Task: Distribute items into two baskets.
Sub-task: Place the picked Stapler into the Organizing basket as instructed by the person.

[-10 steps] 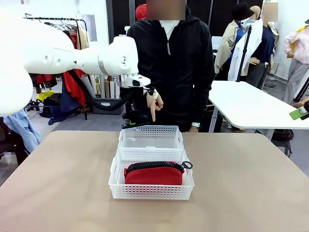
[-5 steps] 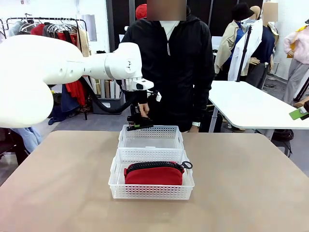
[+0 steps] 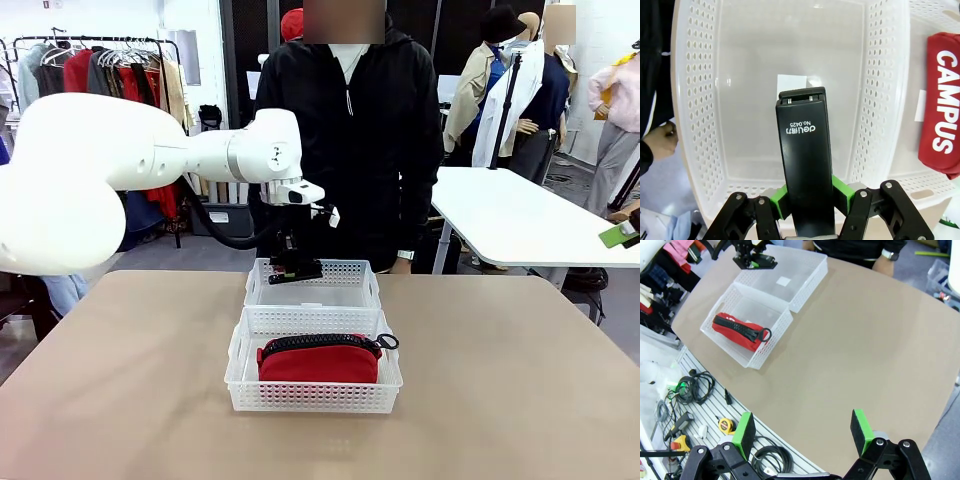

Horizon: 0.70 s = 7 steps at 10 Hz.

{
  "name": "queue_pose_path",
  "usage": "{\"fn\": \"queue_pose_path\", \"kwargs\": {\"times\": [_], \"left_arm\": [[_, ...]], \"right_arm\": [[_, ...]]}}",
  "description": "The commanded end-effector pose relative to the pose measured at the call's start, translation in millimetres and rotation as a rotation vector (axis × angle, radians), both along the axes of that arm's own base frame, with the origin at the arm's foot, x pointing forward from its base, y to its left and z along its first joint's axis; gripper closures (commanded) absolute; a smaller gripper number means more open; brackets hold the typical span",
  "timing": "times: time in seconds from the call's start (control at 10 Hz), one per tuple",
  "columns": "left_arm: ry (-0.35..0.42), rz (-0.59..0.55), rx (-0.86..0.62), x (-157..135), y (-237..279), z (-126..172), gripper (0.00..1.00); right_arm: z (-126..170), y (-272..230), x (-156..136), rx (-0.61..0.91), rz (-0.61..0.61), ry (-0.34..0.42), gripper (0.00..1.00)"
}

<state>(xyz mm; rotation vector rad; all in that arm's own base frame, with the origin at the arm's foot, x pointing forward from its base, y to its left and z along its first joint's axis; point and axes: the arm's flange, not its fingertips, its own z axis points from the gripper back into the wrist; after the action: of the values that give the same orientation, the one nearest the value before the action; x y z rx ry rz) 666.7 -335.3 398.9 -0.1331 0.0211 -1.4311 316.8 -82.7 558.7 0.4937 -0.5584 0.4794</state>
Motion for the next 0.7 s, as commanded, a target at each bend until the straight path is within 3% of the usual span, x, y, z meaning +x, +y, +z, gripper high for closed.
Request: {"fn": "queue_pose_path", "kwargs": {"times": [0.0,0.2,0.6], "left_arm": [[-0.053,-0.051,0.025,7.1,-3.7,-3.3,0.84],[-0.079,-0.077,0.028,8.4,-7.8,-12.8,0.84],[-0.055,-0.104,0.041,5.9,-9.7,-38.0,0.84]], "right_arm": [[2.5,0.6,0.5,-0.002,0.002,-0.002,0.00],[2.5,0.6,0.5,-0.002,0.002,-0.002,0.00],[2.5,0.6,0.5,-0.002,0.002,-0.002,0.00]]}}
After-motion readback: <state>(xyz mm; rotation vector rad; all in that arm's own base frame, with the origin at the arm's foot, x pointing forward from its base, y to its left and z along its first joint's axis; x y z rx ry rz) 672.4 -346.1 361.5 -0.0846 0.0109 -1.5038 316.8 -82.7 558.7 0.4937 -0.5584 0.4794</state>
